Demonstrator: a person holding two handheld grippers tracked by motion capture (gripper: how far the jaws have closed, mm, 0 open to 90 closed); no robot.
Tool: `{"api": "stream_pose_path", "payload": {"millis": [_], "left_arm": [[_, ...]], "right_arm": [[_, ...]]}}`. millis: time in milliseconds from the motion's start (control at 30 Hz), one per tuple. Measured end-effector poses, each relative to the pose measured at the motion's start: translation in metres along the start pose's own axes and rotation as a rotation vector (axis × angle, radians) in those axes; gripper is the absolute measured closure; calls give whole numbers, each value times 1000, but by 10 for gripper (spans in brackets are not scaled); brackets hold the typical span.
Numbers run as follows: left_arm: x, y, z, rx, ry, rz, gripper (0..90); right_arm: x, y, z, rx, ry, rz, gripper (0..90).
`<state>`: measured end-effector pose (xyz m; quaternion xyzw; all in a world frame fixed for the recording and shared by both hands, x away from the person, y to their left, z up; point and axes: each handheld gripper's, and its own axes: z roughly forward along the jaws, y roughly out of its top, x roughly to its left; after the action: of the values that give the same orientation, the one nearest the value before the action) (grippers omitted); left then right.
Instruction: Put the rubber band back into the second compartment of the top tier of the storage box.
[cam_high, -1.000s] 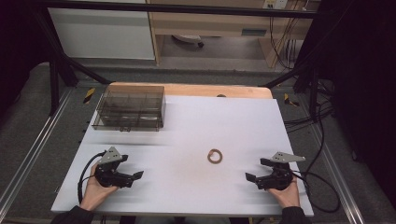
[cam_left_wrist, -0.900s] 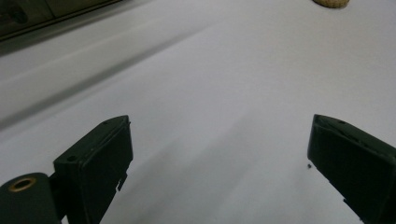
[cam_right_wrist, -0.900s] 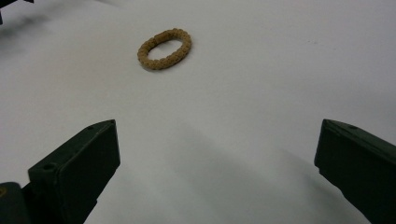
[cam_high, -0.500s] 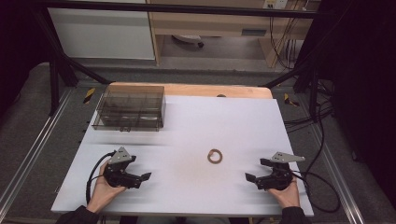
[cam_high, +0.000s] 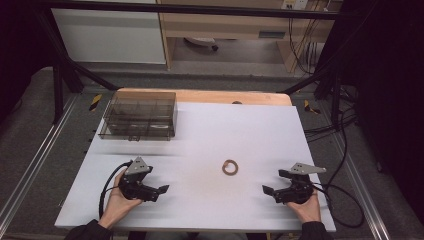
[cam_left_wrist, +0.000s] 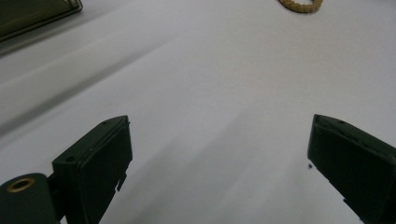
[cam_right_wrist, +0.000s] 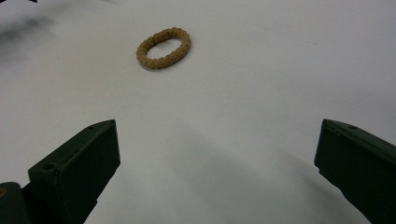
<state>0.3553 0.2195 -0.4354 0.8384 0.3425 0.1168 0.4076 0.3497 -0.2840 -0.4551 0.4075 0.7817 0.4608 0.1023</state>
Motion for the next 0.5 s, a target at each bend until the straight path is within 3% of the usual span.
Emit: {"api": "stream_pose_path", "payload": {"millis": [500], "left_arm": [[-18, 18, 17, 5, -37, 32, 58]], "right_arm": [[0, 0, 0, 5, -1, -5, 7]]}}
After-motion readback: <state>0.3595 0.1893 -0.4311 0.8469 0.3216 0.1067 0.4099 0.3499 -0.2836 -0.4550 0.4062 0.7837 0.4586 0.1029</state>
